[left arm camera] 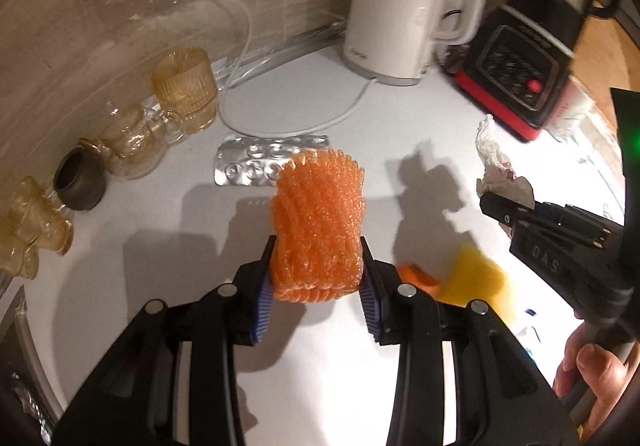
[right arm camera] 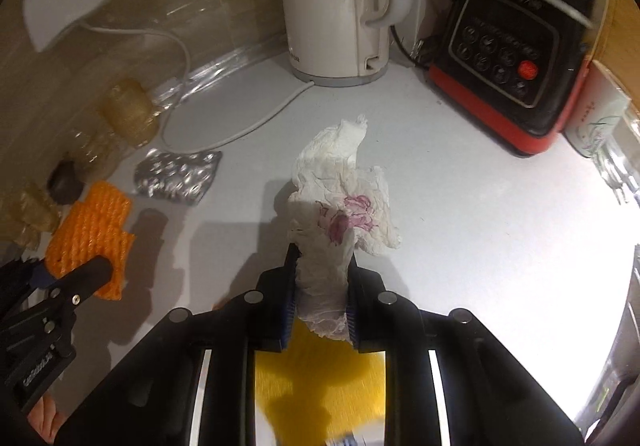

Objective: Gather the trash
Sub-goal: 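Drop the orange foam net and tissue into the green basket, then move both grippers back to the yellow foam net and orange peel, then grasp the yellow foam net with the right gripper while the left gripper grasps the orange peel, then drop the orange peel and yellow foam net into the green basket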

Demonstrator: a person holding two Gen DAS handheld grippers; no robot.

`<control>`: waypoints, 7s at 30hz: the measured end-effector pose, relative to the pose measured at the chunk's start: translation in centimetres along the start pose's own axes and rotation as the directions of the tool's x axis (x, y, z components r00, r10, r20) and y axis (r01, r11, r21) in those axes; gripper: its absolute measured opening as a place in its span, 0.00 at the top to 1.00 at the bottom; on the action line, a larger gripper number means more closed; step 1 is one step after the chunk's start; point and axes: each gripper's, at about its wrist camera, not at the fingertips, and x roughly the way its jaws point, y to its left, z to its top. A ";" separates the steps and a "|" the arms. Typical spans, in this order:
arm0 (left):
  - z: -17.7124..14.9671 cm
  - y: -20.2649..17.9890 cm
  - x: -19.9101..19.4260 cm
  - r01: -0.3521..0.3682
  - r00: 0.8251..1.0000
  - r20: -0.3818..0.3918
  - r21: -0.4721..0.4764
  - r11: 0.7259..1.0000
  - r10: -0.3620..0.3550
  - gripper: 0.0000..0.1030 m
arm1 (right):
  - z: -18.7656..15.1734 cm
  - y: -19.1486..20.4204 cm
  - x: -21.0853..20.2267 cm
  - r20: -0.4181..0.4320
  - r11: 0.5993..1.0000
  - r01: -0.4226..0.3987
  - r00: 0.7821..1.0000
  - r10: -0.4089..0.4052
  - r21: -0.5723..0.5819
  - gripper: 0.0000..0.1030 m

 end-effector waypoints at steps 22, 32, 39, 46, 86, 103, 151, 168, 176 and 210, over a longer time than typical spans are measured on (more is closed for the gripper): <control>-23.3 -14.8 -13.0 0.184 0.975 -0.152 0.137 0.973 -0.163 0.65 | -26.2 -5.9 -19.2 -0.086 0.995 -0.040 0.996 0.031 -0.097 0.77; -30.1 -18.3 -13.1 0.190 0.961 -0.233 0.166 0.968 -0.149 0.65 | -33.2 -7.8 -20.3 -0.164 0.993 -0.065 0.985 0.047 -0.103 0.77; -31.8 -19.1 -11.2 0.165 0.957 -0.268 0.194 0.967 -0.110 0.65 | -34.8 -8.8 -19.8 -0.187 0.992 -0.083 0.980 0.064 -0.094 0.75; -34.4 -20.1 -7.3 0.192 0.926 -0.361 0.208 0.959 -0.107 0.53 | -36.0 -10.6 -18.4 -0.218 0.994 -0.097 0.972 0.082 -0.057 0.75; -27.0 -13.9 -12.5 0.023 0.990 -0.144 0.136 0.990 -0.003 0.11 | -30.7 -10.8 -19.1 -0.111 0.987 -0.153 0.983 0.147 -0.050 0.14; -11.3 -3.0 -7.3 0.012 0.999 -0.039 0.057 0.998 -0.010 0.07 | -13.4 -3.5 -11.9 0.013 0.984 -0.136 0.990 0.138 -0.118 0.03; -3.0 -6.0 7.9 0.160 0.982 -0.140 0.226 0.961 -0.131 0.40 | -5.2 -7.2 -0.7 -0.084 0.991 -0.119 0.990 0.114 -0.067 0.83; -5.1 -6.4 1.8 0.170 0.983 -0.105 0.207 0.963 -0.151 0.70 | -8.9 -6.9 -5.5 -0.049 0.986 -0.158 0.987 0.156 -0.044 0.83; -10.2 -9.3 -4.7 0.158 0.986 -0.088 0.210 0.965 -0.142 0.70 | -14.2 -7.4 -10.8 -0.045 0.987 -0.162 0.986 0.161 -0.021 0.83; -32.9 -22.6 -9.9 0.252 0.933 -0.319 0.258 0.933 -0.163 0.70 | -36.8 -13.0 -19.0 -0.259 0.981 -0.177 0.954 0.152 -0.074 0.83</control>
